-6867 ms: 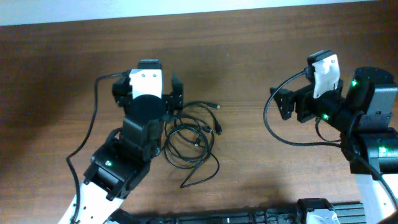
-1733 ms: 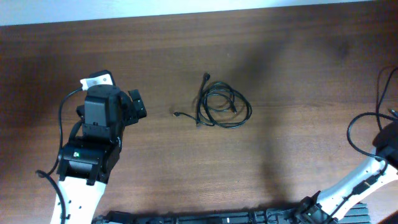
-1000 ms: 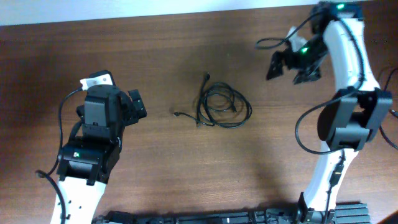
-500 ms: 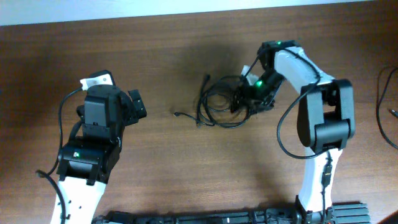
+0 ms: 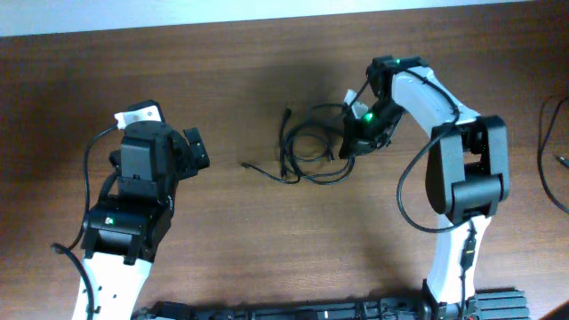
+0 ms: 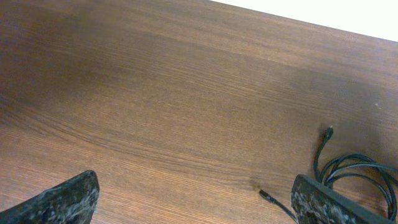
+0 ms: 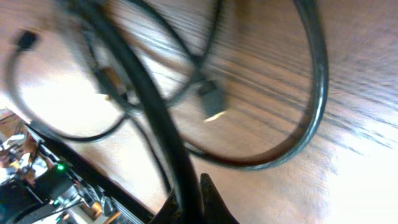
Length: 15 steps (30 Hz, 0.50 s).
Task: Untangle cables
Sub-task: 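Lift the cable with the right gripper and pull it to the upper right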
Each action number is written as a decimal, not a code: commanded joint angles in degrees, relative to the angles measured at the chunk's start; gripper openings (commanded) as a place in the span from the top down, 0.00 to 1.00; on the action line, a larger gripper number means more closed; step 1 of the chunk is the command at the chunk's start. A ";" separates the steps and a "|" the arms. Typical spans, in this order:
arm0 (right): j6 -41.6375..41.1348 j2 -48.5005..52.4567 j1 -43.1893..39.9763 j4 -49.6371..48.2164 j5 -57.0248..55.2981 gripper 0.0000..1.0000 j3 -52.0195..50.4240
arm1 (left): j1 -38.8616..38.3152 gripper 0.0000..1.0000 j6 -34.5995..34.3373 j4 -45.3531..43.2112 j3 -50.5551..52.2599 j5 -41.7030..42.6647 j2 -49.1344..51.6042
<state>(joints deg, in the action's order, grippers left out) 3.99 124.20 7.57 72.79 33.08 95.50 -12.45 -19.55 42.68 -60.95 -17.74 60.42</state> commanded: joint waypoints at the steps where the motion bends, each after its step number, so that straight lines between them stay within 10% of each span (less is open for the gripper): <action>1: 0.02 -8.15 0.26 2.19 0.72 0.96 8.52 | 0.24 0.01 -0.55 -0.09 -0.28 0.20 -0.48; 15: -0.02 -20.04 2.58 3.45 0.79 0.96 48.89 | 0.24 0.01 -0.55 -0.09 -0.28 0.20 -0.48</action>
<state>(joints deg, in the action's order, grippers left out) 4.01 107.61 8.86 76.29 32.91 135.92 -12.45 -19.55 42.72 -60.95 -17.76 60.45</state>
